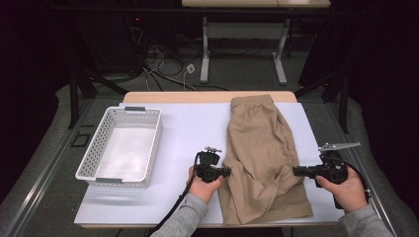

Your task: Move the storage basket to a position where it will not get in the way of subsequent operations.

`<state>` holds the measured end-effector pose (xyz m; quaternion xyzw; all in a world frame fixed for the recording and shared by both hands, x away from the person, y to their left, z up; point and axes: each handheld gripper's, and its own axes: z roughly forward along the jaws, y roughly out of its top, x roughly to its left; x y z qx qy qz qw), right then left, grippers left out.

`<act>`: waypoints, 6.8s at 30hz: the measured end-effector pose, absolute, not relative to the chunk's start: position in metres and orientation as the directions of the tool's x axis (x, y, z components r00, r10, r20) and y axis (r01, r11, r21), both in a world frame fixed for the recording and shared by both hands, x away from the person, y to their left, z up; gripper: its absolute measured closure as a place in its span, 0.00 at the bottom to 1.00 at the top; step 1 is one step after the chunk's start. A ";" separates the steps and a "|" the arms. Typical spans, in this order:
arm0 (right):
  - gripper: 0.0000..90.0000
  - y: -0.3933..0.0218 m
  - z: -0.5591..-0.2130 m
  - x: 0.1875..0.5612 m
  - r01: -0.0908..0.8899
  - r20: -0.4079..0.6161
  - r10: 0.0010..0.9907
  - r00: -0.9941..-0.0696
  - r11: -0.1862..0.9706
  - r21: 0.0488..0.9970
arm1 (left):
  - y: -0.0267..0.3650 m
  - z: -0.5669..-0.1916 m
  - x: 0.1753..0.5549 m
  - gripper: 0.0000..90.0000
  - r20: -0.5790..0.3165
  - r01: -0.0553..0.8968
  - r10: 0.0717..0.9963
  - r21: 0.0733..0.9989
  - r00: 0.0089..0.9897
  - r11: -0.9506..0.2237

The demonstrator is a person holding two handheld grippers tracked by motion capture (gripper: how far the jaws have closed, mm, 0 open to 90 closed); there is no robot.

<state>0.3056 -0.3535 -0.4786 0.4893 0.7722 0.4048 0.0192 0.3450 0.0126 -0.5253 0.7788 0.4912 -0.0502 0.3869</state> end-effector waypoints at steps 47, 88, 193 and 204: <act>0.63 -0.347 -0.509 0.371 0.752 0.262 0.895 -0.360 0.112 0.650 | 0.034 -0.536 0.350 0.41 -0.421 0.778 0.766 0.607 0.486 -0.160; 0.99 -0.362 -0.525 0.422 0.830 0.216 0.953 -0.212 0.059 0.554 | 0.020 -0.553 0.363 0.41 -0.478 0.823 0.765 0.556 0.431 -0.116; 0.14 -0.157 -0.498 0.492 0.763 0.051 0.931 -0.361 0.264 0.590 | 0.041 -0.547 0.345 0.96 -0.535 0.817 0.698 0.562 0.475 -0.125; 0.14 -0.156 -0.513 0.496 0.788 0.058 0.935 -0.350 0.260 0.558 | 0.041 -0.548 0.345 0.96 -0.536 0.817 0.697 0.563 0.476 -0.125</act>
